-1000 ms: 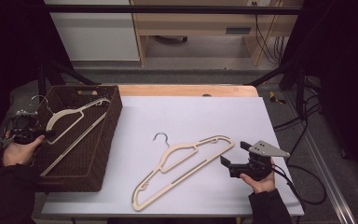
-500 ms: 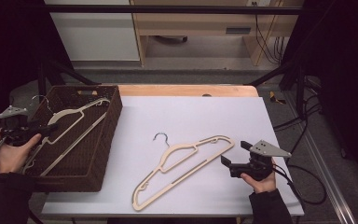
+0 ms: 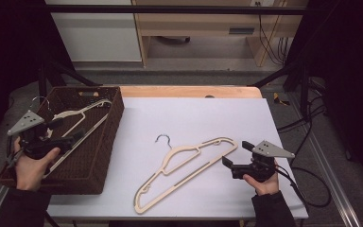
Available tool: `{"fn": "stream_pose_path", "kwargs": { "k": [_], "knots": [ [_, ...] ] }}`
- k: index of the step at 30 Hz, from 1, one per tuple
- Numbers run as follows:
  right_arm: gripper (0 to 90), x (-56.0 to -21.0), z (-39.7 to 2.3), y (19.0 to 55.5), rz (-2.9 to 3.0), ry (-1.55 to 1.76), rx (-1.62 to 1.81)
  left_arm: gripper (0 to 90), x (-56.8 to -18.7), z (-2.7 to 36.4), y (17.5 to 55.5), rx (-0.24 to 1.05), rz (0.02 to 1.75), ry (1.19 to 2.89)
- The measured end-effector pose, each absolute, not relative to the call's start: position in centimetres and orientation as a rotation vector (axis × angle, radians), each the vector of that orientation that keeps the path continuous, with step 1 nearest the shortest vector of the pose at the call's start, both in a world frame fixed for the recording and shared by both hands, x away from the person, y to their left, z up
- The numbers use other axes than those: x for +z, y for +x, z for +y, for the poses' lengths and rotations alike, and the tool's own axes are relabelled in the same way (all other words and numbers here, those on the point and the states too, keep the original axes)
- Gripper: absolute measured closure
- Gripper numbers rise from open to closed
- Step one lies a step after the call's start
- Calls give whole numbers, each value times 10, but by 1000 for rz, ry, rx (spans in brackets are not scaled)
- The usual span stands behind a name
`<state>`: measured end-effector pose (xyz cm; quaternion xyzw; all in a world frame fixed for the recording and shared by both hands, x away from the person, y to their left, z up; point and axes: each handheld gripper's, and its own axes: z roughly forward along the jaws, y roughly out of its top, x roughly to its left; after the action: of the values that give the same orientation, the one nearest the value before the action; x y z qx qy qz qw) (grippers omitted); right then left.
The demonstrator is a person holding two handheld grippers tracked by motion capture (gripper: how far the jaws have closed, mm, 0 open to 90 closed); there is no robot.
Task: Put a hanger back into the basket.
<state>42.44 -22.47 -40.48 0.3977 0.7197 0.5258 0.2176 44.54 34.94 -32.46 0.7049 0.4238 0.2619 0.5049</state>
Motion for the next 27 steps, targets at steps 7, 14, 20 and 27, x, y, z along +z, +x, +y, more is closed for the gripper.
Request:
{"fn": "stream_pose_path", "kwargs": {
  "k": [7,14,20,27],
  "knots": [
    [39,-403,-219,426,2007,1089,1444,47,-333,307,430,564,902,1704],
    [43,-399,-213,429,2014,1077,1448,43,-345,274,424,512,835,1733],
    [50,-394,-206,434,2018,1071,1428,43,-361,245,420,456,788,1796],
    [61,-389,-192,441,2028,1051,1461,44,-381,223,418,425,768,1862]
  ]
}}
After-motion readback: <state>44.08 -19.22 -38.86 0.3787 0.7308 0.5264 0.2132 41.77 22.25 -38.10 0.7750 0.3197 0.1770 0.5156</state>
